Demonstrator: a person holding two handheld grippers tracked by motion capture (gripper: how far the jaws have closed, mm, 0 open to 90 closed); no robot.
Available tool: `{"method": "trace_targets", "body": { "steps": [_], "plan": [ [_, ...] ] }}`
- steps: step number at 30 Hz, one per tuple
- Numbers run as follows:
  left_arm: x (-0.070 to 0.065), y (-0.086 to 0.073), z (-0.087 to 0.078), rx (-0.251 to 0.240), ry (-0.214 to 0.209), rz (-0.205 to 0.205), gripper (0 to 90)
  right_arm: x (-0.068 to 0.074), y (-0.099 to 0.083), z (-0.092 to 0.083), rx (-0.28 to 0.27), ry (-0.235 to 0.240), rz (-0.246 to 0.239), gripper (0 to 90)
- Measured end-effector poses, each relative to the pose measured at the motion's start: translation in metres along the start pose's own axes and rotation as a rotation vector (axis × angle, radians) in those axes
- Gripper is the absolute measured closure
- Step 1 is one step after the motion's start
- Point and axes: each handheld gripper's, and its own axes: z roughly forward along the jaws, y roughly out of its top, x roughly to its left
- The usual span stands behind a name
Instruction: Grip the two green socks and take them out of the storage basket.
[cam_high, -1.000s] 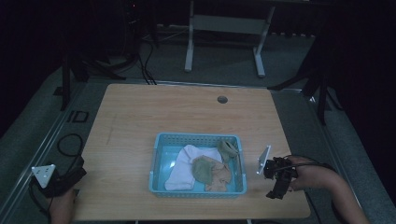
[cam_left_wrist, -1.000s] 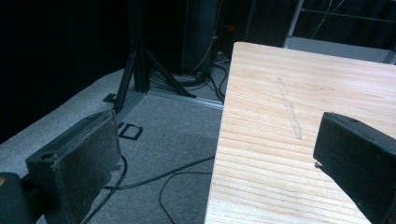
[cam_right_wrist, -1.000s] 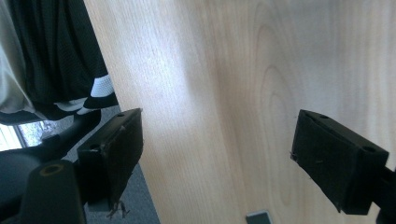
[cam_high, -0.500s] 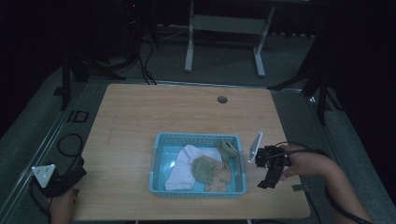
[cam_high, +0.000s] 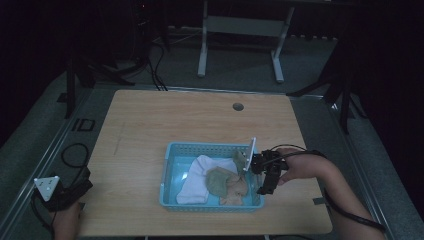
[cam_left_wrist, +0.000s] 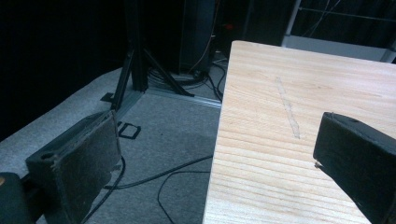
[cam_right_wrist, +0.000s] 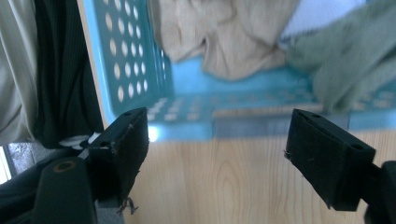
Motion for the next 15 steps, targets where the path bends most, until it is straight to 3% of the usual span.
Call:
{"method": "trace_targets", "body": {
  "steps": [7,15],
  "plan": [
    [0.000,0.000,0.000,0.002,-0.002,0.000,0.7,-0.003,0.023,0.011,-0.005,0.008,-0.047,23.6],
    [0.000,0.000,0.001,0.008,-0.003,0.002,0.7,-0.012,0.049,0.023,-0.011,0.015,-0.064,25.2]
  ]
}}
